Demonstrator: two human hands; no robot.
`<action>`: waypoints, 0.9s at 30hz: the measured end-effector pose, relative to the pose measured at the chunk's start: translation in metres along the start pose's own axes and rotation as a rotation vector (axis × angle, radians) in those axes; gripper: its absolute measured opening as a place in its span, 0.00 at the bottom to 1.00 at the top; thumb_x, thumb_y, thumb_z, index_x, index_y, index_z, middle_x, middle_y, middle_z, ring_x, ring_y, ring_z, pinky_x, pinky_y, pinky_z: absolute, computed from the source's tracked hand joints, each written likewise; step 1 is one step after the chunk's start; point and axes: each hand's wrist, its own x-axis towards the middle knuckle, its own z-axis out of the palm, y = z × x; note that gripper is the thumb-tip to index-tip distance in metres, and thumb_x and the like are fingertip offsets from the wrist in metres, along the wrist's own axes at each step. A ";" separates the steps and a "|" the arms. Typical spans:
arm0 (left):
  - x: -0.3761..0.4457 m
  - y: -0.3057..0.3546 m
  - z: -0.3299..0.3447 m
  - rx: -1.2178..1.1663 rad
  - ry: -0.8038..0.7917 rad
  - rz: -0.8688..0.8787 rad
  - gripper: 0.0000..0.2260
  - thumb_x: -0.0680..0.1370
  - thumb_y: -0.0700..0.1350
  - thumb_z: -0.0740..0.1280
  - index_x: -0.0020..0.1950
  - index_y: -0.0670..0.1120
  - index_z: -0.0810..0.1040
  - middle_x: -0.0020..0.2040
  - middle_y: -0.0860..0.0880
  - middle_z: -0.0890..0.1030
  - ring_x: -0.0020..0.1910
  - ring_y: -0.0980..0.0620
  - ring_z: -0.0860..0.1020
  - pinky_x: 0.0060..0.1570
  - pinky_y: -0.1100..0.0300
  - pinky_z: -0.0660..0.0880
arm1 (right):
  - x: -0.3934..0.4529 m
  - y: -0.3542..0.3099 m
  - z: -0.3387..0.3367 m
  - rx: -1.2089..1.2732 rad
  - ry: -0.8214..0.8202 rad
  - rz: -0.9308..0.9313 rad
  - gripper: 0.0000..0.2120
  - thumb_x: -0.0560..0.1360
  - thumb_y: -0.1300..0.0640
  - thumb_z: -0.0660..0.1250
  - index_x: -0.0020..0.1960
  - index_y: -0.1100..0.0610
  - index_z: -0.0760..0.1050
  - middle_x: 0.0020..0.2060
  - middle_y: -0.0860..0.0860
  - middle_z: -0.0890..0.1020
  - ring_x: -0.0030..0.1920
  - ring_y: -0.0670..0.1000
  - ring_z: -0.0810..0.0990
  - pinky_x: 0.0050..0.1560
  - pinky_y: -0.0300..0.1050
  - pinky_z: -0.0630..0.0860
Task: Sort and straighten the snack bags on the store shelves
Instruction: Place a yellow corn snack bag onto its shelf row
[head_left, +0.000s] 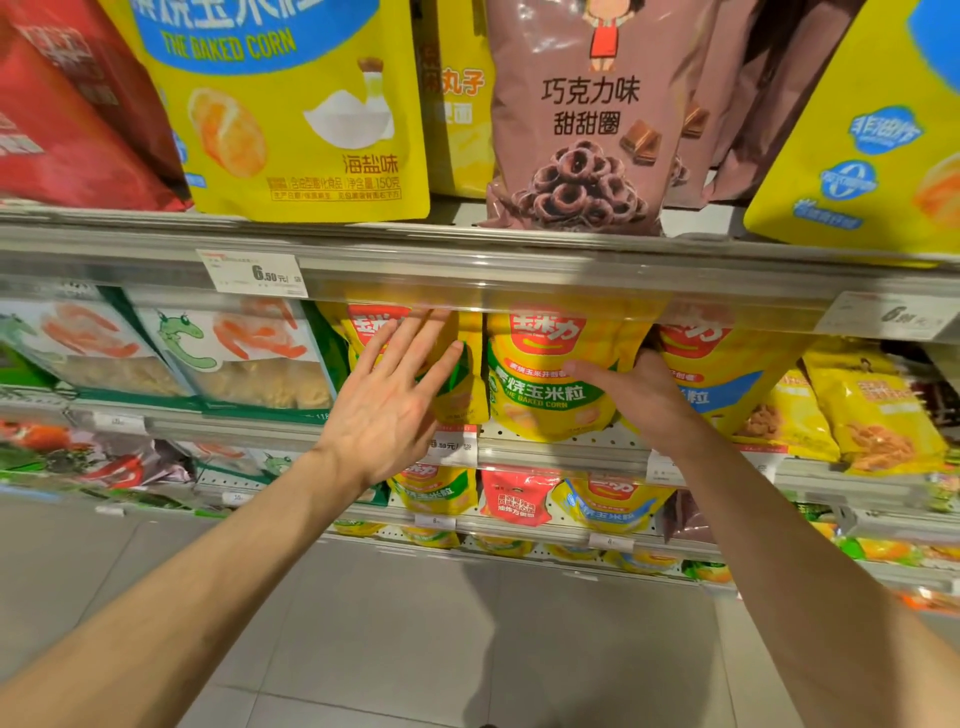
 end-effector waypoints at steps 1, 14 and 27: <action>0.000 0.000 0.000 -0.003 0.000 -0.003 0.40 0.71 0.53 0.74 0.80 0.44 0.63 0.82 0.37 0.54 0.81 0.39 0.51 0.79 0.41 0.54 | 0.000 0.000 -0.002 0.000 -0.002 0.007 0.17 0.73 0.54 0.78 0.61 0.50 0.81 0.53 0.46 0.86 0.51 0.43 0.84 0.36 0.38 0.82; -0.002 -0.003 -0.008 -0.084 0.001 -0.055 0.41 0.70 0.52 0.75 0.80 0.45 0.63 0.81 0.37 0.57 0.80 0.39 0.53 0.77 0.42 0.55 | -0.019 -0.002 -0.005 -0.099 0.099 -0.055 0.16 0.72 0.52 0.78 0.59 0.52 0.82 0.50 0.43 0.86 0.51 0.43 0.84 0.45 0.33 0.79; 0.002 -0.002 -0.029 -0.159 -0.024 -0.144 0.39 0.71 0.52 0.74 0.78 0.45 0.63 0.76 0.38 0.65 0.74 0.37 0.65 0.74 0.41 0.63 | -0.021 -0.036 -0.002 0.012 0.186 0.006 0.01 0.76 0.50 0.74 0.45 0.45 0.84 0.39 0.39 0.87 0.48 0.46 0.86 0.46 0.41 0.79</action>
